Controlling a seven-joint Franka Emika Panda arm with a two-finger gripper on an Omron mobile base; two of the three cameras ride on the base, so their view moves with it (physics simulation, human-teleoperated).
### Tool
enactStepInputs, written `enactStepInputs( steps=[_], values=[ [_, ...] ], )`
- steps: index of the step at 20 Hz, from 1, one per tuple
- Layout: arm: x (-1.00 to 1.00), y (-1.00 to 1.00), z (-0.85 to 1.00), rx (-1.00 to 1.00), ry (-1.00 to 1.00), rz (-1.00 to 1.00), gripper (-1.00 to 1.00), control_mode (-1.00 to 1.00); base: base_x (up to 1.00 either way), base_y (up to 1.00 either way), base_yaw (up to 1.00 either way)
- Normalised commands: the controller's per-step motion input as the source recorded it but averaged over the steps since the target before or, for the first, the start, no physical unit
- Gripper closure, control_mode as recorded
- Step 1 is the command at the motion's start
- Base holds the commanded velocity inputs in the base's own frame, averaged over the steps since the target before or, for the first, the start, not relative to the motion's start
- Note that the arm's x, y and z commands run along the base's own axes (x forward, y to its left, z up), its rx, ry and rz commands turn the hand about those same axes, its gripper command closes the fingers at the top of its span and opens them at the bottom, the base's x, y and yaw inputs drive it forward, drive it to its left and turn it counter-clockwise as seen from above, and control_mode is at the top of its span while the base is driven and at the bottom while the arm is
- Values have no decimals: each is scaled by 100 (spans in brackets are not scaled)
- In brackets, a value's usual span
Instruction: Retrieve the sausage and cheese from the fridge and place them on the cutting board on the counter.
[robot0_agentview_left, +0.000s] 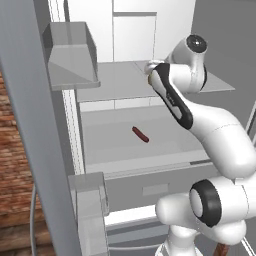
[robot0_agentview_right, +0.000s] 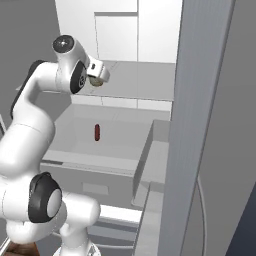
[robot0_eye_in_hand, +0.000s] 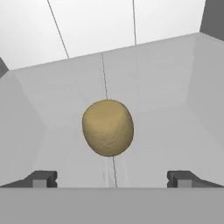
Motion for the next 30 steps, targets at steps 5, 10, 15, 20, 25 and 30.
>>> enactStepInputs(
  steps=[5, 10, 15, 20, 25, 30],
  values=[
    [44, 2, -17, -2, -1, 0, -100, -100, 0, 0, 0],
    [44, 1, -22, 0, 0, 0, -100, -100, 0, 0, 0],
    [19, 1, -7, 0, 0, 0, -100, -100, 0, 0, 0],
    [7, 0, -4, 0, 0, 0, -100, -100, 0, 0, 0],
    [8, 0, -9, 0, 0, 0, -100, -100, 0, 0, 0],
    [7, 0, -15, 0, 0, 0, -100, -100, 0, 0, 0]
  ],
)
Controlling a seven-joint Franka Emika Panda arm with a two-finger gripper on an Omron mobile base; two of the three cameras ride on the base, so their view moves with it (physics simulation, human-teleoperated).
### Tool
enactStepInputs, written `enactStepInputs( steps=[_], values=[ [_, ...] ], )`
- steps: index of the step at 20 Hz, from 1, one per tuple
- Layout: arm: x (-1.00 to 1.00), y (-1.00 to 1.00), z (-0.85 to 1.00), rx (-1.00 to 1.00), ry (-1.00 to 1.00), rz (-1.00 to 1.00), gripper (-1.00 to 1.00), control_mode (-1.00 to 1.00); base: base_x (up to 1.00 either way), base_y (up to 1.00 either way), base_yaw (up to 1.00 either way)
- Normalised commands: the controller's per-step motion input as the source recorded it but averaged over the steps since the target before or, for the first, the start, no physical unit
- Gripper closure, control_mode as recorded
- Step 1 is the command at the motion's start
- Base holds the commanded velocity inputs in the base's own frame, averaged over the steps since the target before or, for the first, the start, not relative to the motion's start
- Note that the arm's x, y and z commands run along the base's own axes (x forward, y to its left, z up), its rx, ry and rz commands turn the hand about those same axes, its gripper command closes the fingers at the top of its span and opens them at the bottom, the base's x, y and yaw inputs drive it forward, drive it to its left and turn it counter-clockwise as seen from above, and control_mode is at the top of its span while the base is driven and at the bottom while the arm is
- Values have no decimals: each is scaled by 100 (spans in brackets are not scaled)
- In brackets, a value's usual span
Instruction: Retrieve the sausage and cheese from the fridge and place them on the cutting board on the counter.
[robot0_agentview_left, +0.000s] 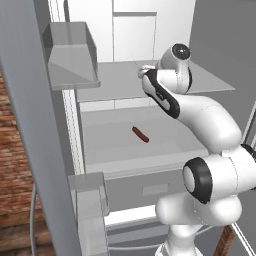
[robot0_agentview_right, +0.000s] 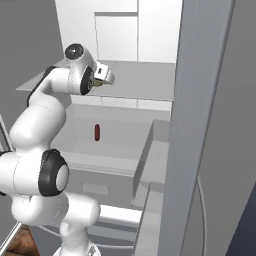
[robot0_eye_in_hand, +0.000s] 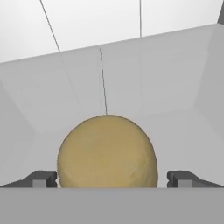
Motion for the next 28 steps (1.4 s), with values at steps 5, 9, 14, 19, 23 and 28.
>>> enactStepInputs(
  steps=[5, 9, 14, 19, 23, 28],
  values=[
    [18, 2, -7, 0, 0, 0, 100, -100, 0, 0, 0],
    [0, 0, 0, 0, 0, 0, 100, -100, 0, 0, 0],
    [-62, 0, 5, 0, -15, 0, 100, -100, 0, 0, 0],
    [-100, -31, 52, 0, -37, 0, 100, -100, 0, 0, 0],
    [-100, -35, 59, -7, -12, 0, 100, -100, 0, 0, 0],
    [-100, -31, 61, -16, 0, 0, 100, -100, 0, 0, 0]
  ],
)
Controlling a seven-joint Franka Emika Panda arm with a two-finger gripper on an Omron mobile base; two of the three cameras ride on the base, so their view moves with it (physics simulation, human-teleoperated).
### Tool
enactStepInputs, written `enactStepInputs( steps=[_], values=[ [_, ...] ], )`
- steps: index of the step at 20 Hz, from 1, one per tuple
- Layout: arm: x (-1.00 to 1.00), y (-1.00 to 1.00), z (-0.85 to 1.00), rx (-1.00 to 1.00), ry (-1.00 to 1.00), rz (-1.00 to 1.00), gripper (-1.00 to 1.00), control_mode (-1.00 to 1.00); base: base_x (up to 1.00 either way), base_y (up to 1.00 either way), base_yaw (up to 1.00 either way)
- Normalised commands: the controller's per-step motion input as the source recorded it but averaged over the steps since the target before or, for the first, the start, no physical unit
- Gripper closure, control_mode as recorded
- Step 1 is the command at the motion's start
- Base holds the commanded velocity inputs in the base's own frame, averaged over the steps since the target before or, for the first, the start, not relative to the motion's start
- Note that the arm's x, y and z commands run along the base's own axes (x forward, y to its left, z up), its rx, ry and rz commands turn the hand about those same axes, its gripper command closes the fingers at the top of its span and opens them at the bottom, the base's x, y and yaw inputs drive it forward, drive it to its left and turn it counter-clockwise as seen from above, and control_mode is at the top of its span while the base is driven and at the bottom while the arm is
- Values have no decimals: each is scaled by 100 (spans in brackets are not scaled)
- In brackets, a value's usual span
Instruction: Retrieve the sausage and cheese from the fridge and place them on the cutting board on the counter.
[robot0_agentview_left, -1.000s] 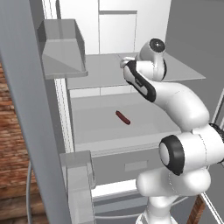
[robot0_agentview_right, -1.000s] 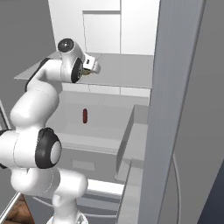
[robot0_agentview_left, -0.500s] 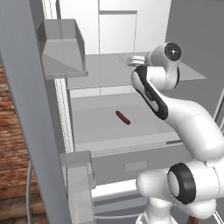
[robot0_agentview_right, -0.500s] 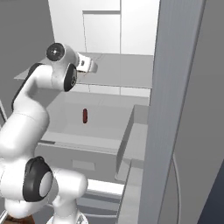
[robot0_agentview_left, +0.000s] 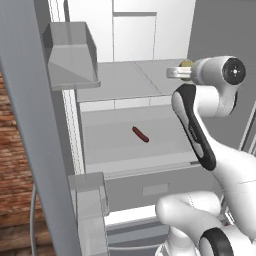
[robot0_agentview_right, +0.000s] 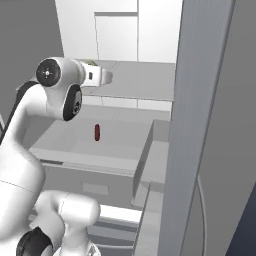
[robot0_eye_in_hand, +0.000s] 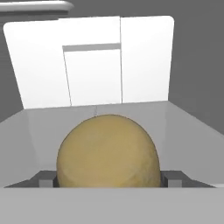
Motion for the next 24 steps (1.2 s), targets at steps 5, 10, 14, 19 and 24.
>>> enactStepInputs(
  steps=[5, 10, 14, 19, 24],
  values=[
    [-100, -11, 39, -24, 1, 0, 100, -100, 0, 0, 0],
    [-100, 0, -12, -21, 1, 0, 100, -100, 0, 0, 0],
    [-93, 0, -30, -4, -1, 0, 100, -100, 0, 0, 0],
    [-31, 0, -2, 0, -2, 0, 100, -100, 0, 0, 0],
    [-18, 0, 0, 0, 2, 0, 100, -100, 0, 0, 0]
  ],
)
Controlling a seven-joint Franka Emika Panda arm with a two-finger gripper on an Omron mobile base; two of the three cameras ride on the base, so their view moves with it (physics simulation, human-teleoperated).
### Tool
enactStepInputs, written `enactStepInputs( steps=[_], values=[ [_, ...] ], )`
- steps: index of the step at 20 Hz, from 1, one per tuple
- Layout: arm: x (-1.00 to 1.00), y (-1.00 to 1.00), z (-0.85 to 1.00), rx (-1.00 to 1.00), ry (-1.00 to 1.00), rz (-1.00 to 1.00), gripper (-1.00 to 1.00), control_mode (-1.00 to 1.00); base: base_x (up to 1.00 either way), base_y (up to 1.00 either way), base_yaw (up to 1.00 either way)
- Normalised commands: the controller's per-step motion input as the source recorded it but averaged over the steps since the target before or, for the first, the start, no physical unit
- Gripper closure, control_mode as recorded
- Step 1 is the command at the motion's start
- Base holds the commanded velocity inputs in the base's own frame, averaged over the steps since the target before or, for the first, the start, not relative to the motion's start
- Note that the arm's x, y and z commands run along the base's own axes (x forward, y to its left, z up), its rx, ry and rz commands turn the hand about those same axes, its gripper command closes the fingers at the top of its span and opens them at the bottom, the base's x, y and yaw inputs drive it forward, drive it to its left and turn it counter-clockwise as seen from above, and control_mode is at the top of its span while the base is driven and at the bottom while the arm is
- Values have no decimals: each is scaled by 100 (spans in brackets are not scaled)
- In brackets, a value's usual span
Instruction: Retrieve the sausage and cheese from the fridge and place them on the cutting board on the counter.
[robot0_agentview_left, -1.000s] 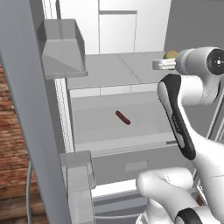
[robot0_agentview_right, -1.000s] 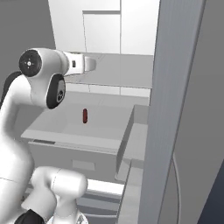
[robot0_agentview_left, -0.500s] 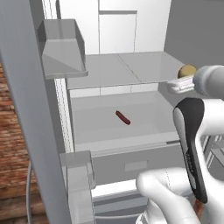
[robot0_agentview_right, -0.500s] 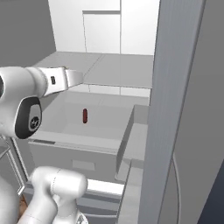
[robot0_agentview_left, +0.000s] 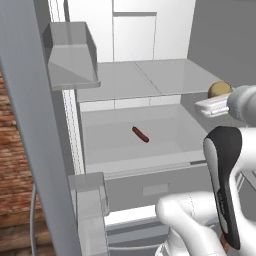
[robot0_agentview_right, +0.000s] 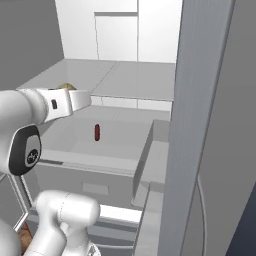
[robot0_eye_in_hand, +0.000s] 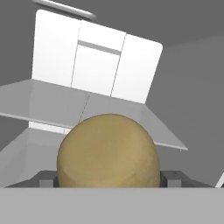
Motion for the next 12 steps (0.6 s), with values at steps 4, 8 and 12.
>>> enactStepInputs(
  steps=[4, 8, 12],
  values=[
    [0, 1, 0, 0, 7, 3, 100, -100, 0, 0, 0],
    [0, 0, 0, -2, 15, 5, 100, -100, 0, 0, 0],
    [0, 0, 0, 0, 0, 0, 100, 100, -24, 1, 5]
  ],
)
